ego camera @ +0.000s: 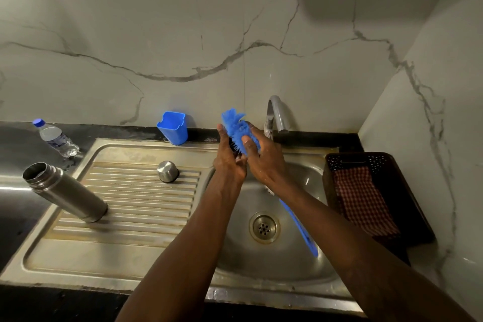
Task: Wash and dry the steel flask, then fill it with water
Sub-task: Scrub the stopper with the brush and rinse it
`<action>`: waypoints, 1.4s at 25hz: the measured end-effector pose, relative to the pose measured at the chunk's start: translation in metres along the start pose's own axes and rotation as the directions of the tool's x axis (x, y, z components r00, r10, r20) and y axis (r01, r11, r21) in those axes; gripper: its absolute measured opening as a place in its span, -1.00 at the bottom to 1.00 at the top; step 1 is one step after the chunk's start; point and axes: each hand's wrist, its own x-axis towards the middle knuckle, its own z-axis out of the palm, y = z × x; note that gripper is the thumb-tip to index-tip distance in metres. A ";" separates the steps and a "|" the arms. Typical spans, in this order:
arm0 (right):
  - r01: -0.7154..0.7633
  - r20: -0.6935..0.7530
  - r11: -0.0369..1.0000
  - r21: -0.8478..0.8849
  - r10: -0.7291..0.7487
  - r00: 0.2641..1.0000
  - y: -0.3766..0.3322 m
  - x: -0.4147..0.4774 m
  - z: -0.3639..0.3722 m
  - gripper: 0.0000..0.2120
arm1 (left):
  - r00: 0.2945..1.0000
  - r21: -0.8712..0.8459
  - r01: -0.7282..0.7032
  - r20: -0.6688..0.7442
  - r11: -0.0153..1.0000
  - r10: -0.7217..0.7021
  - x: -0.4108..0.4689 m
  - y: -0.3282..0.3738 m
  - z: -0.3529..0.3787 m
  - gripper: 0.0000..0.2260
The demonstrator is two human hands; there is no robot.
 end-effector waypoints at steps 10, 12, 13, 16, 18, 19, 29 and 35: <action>-0.120 -0.042 0.990 -0.072 0.118 0.992 -0.002 0.025 -0.012 -0.58 | 0.999 -0.090 -0.023 -0.041 0.996 0.020 -0.016 -0.004 0.006 -0.35; -0.091 -0.061 0.994 -0.063 0.087 0.994 -0.008 0.025 -0.010 -0.59 | 0.999 -0.069 -0.025 -0.034 0.997 0.022 -0.008 -0.003 0.008 -0.34; -0.022 -0.028 0.996 -0.085 0.020 0.999 -0.010 0.019 -0.004 -0.59 | 1.000 -0.113 -0.022 -0.007 0.993 0.021 -0.004 0.000 0.007 -0.40; 0.017 0.002 0.995 -0.095 -0.017 1.000 -0.010 0.010 0.006 -0.59 | 1.000 -0.187 -0.001 -0.026 0.982 -0.004 -0.006 0.003 0.005 -0.52; -0.123 -0.054 0.991 -0.053 0.120 0.991 -0.007 0.023 -0.001 -0.59 | 0.994 -0.114 -0.017 -0.105 0.993 0.005 -0.009 -0.002 0.003 -0.40; -0.140 -0.062 0.990 -0.035 0.138 0.989 -0.006 0.024 -0.004 -0.59 | 0.994 -0.080 -0.016 -0.110 0.997 0.007 -0.008 -0.003 0.002 -0.28; -0.145 -0.025 0.983 -0.113 0.143 0.989 -0.019 0.021 0.010 -0.56 | 0.985 -0.080 -0.064 -0.166 0.995 0.050 -0.009 0.000 -0.009 -0.03; -0.022 0.028 0.987 -0.160 0.027 0.999 -0.042 0.013 0.031 -0.57 | 0.982 -0.134 -0.079 -0.182 0.988 0.054 -0.012 0.025 -0.018 0.00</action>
